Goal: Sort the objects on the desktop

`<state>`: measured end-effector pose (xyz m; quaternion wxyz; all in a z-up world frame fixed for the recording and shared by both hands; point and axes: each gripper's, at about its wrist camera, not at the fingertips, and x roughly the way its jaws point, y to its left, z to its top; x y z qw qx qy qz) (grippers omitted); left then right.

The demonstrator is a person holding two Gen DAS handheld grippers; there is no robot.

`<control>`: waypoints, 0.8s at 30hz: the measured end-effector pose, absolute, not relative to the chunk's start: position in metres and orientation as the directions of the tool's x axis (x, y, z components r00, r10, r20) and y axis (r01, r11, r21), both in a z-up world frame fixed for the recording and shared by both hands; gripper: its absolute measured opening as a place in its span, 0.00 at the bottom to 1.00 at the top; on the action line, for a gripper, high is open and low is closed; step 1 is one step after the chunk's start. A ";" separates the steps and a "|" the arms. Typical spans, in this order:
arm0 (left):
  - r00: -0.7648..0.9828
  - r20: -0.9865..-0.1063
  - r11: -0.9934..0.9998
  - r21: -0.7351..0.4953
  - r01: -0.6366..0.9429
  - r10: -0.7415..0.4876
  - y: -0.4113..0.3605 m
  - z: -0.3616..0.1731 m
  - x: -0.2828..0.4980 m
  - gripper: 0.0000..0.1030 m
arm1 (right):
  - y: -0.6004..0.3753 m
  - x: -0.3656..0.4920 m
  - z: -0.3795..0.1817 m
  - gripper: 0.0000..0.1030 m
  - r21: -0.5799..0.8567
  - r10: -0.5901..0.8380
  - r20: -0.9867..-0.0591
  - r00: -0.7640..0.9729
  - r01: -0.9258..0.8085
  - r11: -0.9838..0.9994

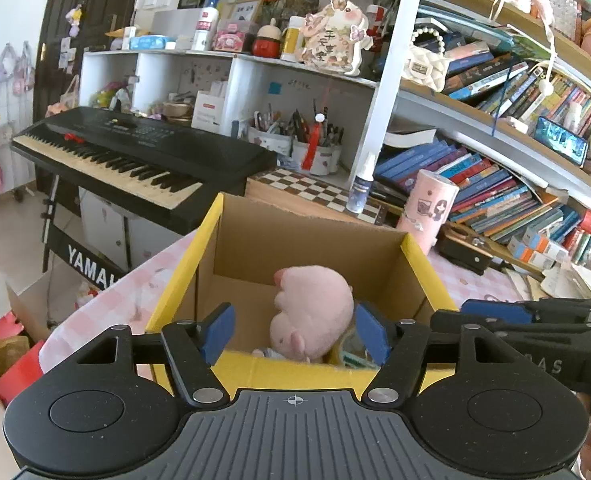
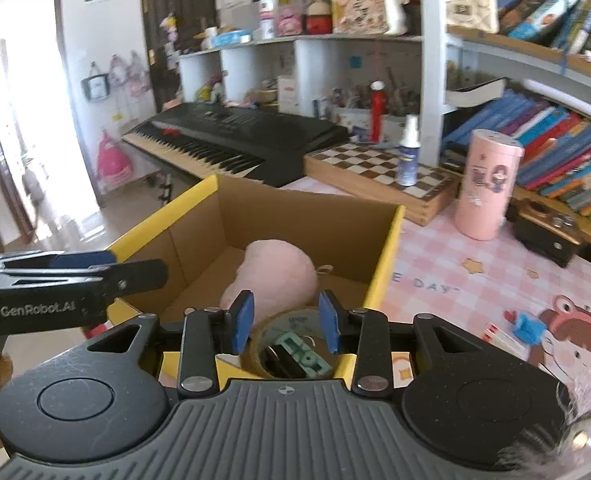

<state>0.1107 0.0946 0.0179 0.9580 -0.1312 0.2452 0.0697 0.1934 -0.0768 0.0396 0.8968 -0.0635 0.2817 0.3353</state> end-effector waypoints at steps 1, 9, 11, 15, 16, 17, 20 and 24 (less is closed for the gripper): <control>0.870 -0.488 0.956 -0.220 -0.197 0.067 0.094 0.017 0.108 0.66 | -0.080 0.190 0.040 0.34 0.074 0.558 -0.544 0.627 -0.626 0.776; 0.868 -0.494 0.958 -0.224 -0.179 0.046 0.087 0.014 0.074 0.71 | -0.102 0.151 0.038 0.36 0.083 0.493 -0.534 0.687 -0.538 0.839; 0.867 -0.497 0.961 -0.219 -0.168 0.038 0.084 0.014 0.067 0.71 | -0.108 0.139 0.036 0.37 0.083 0.478 -0.536 0.696 -0.520 0.850; 0.862 -0.506 0.967 -0.208 -0.148 0.023 0.079 0.013 0.050 0.71 | -0.117 0.116 0.031 0.39 0.084 0.450 -0.544 0.708 -0.488 0.869; 0.860 -0.510 0.968 -0.206 -0.144 0.020 0.078 0.012 0.047 0.72 | -0.119 0.110 0.029 0.39 0.082 0.442 -0.547 0.711 -0.480 0.874; 0.858 -0.514 0.969 -0.202 -0.141 0.018 0.076 0.012 0.044 0.72 | -0.121 0.105 0.028 0.40 0.080 0.435 -0.549 0.714 -0.473 0.877; 0.851 -0.525 0.972 -0.192 -0.133 0.013 0.074 0.009 0.034 0.72 | -0.127 0.089 0.022 0.41 0.079 0.414 -0.559 0.719 -0.451 0.889; 0.842 -0.540 0.974 -0.187 -0.125 0.004 0.070 0.004 0.021 0.72 | -0.134 0.068 0.014 0.45 0.081 0.389 -0.574 0.720 -0.423 0.903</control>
